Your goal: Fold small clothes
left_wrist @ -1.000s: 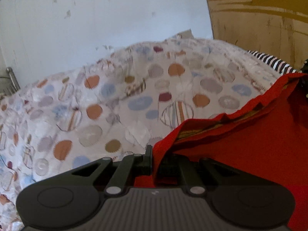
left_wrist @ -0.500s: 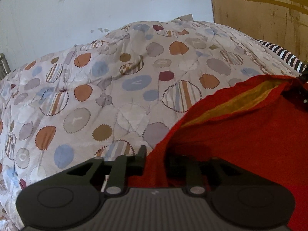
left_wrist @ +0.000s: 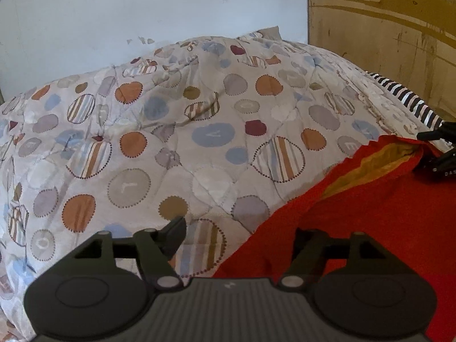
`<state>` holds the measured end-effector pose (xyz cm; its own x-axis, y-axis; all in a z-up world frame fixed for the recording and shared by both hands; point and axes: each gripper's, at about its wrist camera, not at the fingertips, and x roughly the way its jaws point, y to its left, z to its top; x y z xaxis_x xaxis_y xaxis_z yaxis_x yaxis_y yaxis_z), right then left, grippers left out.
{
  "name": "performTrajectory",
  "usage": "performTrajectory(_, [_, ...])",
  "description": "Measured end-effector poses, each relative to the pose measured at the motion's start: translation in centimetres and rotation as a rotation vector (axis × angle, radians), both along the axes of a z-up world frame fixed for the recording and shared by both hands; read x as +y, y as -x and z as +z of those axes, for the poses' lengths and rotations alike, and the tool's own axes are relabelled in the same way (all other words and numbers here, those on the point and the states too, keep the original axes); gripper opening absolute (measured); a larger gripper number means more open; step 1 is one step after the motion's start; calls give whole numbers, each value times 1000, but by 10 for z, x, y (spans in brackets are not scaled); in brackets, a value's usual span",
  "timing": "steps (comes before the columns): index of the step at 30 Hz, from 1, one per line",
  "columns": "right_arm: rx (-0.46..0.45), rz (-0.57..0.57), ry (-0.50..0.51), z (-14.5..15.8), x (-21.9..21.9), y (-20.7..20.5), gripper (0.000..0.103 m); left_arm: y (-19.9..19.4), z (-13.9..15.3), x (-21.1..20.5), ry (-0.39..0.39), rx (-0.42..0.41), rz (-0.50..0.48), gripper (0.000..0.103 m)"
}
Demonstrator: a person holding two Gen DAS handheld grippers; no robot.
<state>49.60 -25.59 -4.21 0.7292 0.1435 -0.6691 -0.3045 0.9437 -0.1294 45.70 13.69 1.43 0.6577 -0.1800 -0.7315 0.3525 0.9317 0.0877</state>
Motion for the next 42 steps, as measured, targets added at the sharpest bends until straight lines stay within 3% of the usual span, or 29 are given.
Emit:
performTrajectory(3, [28,-8,26,4,-1,-8,92,-8,2,3,-6,101,-29,98])
performTrajectory(6, [70,-20,10,7,-3,-17,93,-17,-2,3,-53,194,-51,99])
performTrajectory(9, [75,-22,24,8,-1,-22,97,-14,0,8,-40,169,-37,99])
performTrajectory(15, [148,-49,-9,0,-8,-41,101,-21,20,44,160,190,33,99])
performTrajectory(18, [186,-62,-46,-6,-13,-47,102,-20,31,66,177,132,144,99])
performTrajectory(22, [230,-60,-109,-6,-20,-50,102,-3,36,80,214,62,190,101])
performTrajectory(26, [203,-29,-161,6,-24,-42,102,19,21,62,234,52,100,102])
performTrajectory(30, [132,54,-176,21,-22,-13,102,36,-8,27,163,73,46,102])
performTrajectory(35, [53,107,-21,12,-8,13,102,48,-41,4,66,88,114,102])
performTrajectory(38, [-26,35,22,8,-13,11,102,48,-51,8,58,99,173,102])
performTrajectory(42, [-52,-158,-38,6,-40,-6,102,43,-54,30,137,126,259,103])
